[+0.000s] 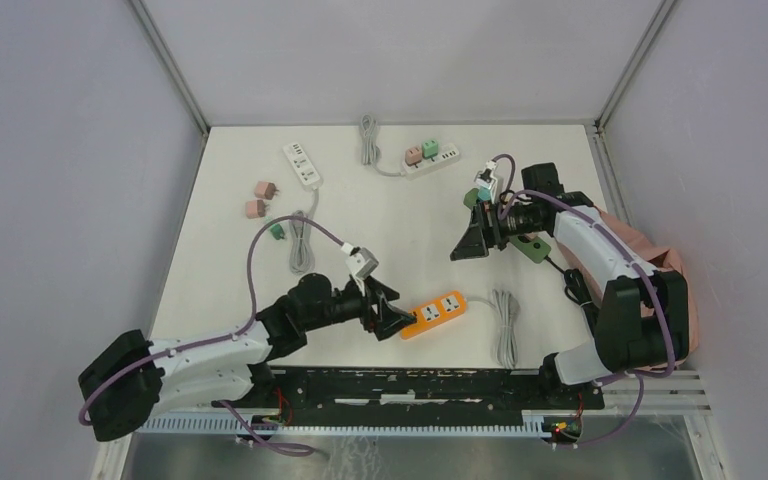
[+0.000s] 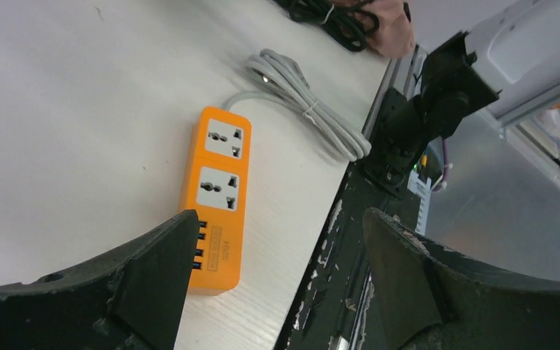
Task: Pull the plug off the socket
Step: Move the socket to the center of the board.
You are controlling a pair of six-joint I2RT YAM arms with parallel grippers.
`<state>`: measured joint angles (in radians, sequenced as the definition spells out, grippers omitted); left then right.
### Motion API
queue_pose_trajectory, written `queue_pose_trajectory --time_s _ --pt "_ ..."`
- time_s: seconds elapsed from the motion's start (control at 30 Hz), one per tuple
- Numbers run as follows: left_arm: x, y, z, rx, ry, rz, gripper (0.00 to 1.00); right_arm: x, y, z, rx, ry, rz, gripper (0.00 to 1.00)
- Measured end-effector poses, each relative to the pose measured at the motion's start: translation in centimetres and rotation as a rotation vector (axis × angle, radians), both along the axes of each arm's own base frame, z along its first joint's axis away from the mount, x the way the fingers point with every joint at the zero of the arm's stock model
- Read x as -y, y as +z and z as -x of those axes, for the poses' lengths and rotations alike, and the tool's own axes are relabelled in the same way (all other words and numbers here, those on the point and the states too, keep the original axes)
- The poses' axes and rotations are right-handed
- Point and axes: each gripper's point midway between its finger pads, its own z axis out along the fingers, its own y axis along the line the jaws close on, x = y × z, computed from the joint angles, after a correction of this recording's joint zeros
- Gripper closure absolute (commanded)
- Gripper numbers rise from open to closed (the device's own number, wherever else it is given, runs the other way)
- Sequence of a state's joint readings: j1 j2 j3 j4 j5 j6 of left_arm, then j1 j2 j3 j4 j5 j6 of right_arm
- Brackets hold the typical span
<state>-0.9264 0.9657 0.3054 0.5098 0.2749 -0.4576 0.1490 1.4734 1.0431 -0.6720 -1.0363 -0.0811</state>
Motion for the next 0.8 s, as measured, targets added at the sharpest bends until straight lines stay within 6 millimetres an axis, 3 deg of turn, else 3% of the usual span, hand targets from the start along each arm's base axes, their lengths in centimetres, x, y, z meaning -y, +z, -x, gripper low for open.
queue_pose_trajectory --time_s 0.17,0.33,0.6,0.8 --pt "1.7 -3.0 1.9 0.078 -0.049 -0.134 0.11 0.4 0.0 -0.3 0.000 -0.015 0.000 0.00" --pt "3.4 -5.2 1.8 0.160 -0.055 -0.306 0.10 0.6 0.0 -0.5 0.000 -0.026 0.000 0.00" --pt "4.0 -7.3 0.9 0.250 -0.055 -0.505 0.06 0.7 0.0 -0.6 0.002 -0.029 -0.001 0.00" --pt "4.1 -7.0 0.4 0.309 -0.081 -0.559 0.02 0.7 0.0 -0.6 0.001 -0.029 -0.001 0.00"
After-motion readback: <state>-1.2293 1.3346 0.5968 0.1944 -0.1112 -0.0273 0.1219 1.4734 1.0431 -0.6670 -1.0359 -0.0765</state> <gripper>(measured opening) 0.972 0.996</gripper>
